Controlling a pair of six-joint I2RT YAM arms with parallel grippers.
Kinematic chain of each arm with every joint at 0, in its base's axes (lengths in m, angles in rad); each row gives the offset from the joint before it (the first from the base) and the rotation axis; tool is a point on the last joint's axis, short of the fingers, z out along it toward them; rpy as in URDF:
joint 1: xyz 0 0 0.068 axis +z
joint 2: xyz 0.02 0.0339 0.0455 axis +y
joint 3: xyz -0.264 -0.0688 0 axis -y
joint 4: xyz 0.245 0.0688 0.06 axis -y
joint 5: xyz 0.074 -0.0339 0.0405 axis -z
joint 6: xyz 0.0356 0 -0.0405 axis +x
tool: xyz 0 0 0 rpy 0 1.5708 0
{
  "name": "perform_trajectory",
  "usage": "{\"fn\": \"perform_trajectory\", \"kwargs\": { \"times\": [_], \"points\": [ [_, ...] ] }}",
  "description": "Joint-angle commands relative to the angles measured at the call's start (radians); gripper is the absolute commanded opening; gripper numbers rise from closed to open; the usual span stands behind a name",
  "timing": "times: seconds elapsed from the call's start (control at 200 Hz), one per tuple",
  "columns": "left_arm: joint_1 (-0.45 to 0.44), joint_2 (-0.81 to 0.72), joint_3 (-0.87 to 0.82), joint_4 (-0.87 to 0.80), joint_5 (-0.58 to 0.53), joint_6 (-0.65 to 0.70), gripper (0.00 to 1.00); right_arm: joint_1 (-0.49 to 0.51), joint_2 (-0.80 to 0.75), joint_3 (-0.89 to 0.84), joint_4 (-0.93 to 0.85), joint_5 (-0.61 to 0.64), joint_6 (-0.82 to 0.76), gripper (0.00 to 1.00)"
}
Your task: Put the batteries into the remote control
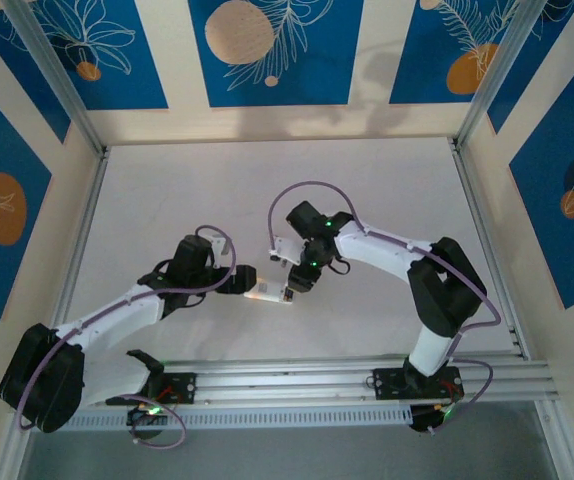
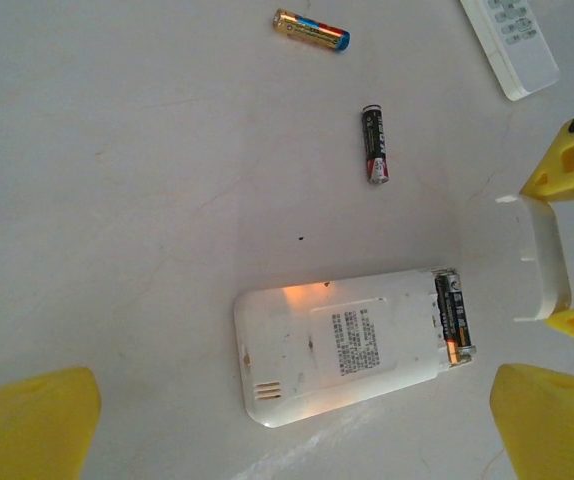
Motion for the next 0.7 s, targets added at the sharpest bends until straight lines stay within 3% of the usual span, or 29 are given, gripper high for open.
{"fn": "perform_trajectory", "kwargs": {
  "times": [0.0,0.695],
  "points": [
    [0.0,-0.021,-0.015,0.016,-0.012,0.014,1.0,0.017,0.015,-0.029,0.054,-0.041,-0.01,0.52],
    [-0.001,-0.02,-0.012,0.014,-0.016,0.014,1.0,0.064,0.118,-0.045,0.035,-0.054,0.026,0.54]
  ]
}}
